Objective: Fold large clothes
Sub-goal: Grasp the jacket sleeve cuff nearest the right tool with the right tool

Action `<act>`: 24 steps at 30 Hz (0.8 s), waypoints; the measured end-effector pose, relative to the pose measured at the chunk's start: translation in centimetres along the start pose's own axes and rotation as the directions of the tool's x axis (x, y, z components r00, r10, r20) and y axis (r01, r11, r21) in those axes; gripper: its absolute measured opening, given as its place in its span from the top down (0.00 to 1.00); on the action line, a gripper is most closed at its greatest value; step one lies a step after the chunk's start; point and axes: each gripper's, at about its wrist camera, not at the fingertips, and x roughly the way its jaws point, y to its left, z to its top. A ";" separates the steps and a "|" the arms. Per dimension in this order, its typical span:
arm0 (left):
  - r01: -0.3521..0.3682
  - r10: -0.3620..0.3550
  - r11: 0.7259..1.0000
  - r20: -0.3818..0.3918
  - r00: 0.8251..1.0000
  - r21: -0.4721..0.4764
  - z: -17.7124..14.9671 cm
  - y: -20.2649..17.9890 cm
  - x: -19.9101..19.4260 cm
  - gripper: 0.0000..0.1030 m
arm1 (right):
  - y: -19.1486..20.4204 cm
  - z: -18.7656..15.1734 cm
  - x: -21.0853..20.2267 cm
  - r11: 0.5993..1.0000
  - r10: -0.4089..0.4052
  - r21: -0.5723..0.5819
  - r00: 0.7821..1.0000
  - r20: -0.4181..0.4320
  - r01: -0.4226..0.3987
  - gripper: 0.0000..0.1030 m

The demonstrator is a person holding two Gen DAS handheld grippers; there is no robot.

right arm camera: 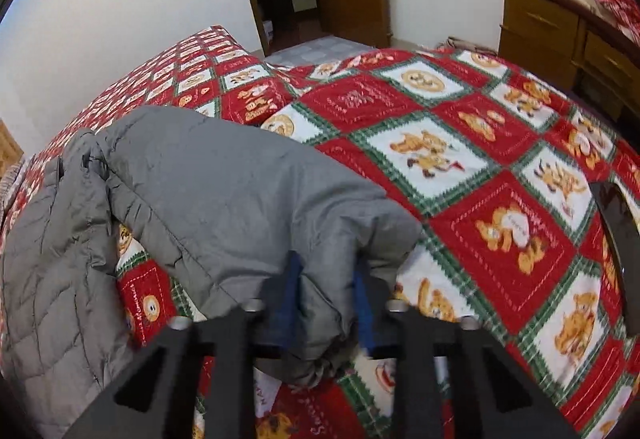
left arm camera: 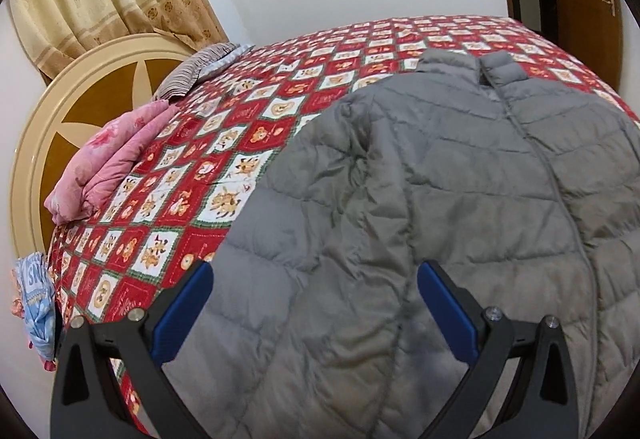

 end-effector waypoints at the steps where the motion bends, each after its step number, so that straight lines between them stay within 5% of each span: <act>1: -0.008 0.008 1.000 -0.002 1.000 -0.001 0.2 0.2 0.3 0.00 | -0.1 0.2 0.0 1.000 -0.003 0.001 1.000 0.003 0.003 0.87; 9: -0.060 0.060 0.997 -0.007 0.998 -0.046 2.2 3.3 2.1 0.00 | 2.0 4.7 -2.6 0.997 -0.041 -0.057 0.989 0.144 0.050 0.92; 16: -0.068 0.068 0.995 -0.006 0.998 -0.076 3.2 5.3 2.8 0.00 | 10.9 8.4 -6.9 0.972 0.050 -0.236 0.954 0.296 0.022 0.93; 24: -0.073 0.072 0.995 -0.016 0.997 -0.071 3.8 5.6 3.9 0.00 | 22.7 7.9 -6.7 0.906 0.188 -0.420 0.941 0.280 -0.057 0.93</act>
